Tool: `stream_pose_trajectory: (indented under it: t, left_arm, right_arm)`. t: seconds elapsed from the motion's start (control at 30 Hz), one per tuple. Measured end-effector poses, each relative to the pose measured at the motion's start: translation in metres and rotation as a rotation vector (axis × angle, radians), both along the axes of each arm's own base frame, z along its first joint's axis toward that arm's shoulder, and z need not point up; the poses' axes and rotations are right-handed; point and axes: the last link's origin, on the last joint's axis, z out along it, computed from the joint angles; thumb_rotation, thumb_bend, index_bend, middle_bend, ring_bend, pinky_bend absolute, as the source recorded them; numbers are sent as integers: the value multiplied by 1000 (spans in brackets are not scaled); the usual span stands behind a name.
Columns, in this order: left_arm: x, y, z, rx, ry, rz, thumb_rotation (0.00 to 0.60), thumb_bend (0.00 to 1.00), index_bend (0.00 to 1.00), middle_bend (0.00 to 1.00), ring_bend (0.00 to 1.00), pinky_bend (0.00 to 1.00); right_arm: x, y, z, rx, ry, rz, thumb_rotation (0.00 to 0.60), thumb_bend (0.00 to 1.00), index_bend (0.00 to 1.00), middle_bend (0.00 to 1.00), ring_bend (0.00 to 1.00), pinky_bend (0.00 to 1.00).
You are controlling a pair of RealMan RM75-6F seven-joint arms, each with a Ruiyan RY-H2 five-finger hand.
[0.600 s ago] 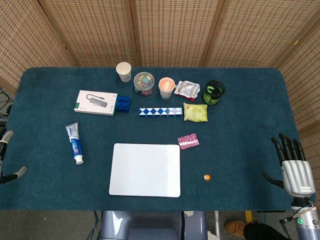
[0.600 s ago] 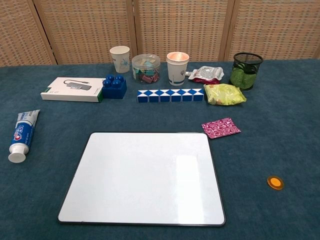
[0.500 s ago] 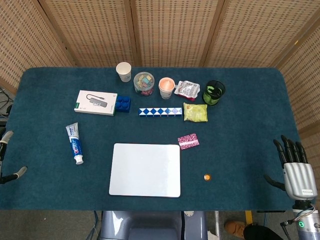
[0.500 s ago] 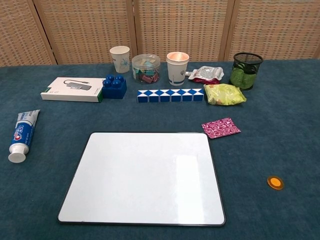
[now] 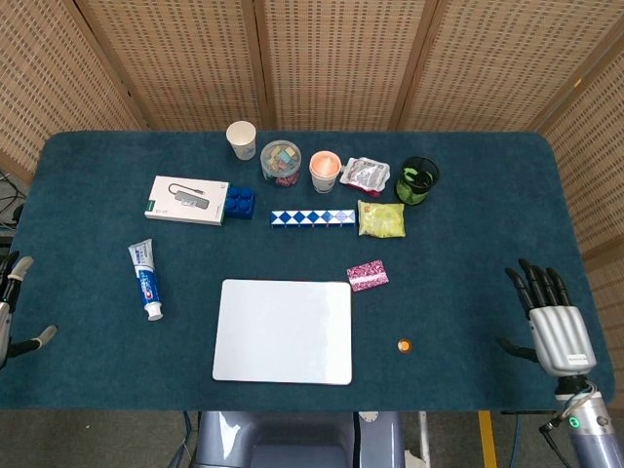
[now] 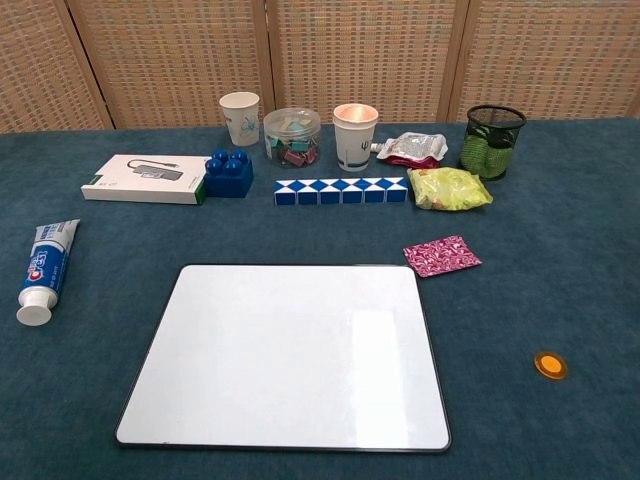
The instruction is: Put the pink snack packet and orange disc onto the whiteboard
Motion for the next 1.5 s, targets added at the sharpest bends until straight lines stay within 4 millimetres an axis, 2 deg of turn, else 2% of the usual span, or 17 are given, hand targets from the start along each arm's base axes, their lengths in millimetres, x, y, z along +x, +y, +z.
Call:
stream_pose_trajectory:
  t: [0.07, 0.2, 0.37, 0.63, 0.83, 1.03, 1.5]
  left_arm:
    - [-1, 2, 0, 3, 0, 6, 600, 0, 0, 0, 0, 0]
    - [-2, 4, 1, 1, -2, 15, 600, 0, 0, 0, 0, 0]
    - [-5, 7, 2, 7, -2, 30, 600, 0, 0, 0, 0, 0]
    - [-10, 14, -1, -6, 2, 61, 600, 0, 0, 0, 0, 0]
    - [-12, 18, -1, -11, -1, 77, 600, 0, 0, 0, 0, 0]
    - [-13, 20, -1, -18, -6, 83, 600, 0, 0, 0, 0, 0]
    - [-13, 21, -1, -18, -7, 82, 600, 0, 0, 0, 0, 0]
  right_arm:
    - [11, -18, -8, 31, 36, 43, 600, 0, 166, 0, 0, 0]
    - [36, -52, -28, 95, 106, 111, 600, 0, 180, 0, 0, 0]
    - [68, -89, -65, 187, 228, 170, 600, 0, 206, 0, 0, 0]
    - [100, -121, -127, 310, 279, 145, 600, 0, 235, 0, 0, 0]
    - [113, -138, -158, 341, 320, 124, 600, 0, 237, 0, 0, 0]
    - [115, -146, -170, 338, 356, 109, 600, 0, 237, 0, 0, 0]
    - [117, -152, -182, 358, 381, 42, 600, 28, 259, 0, 0, 0]
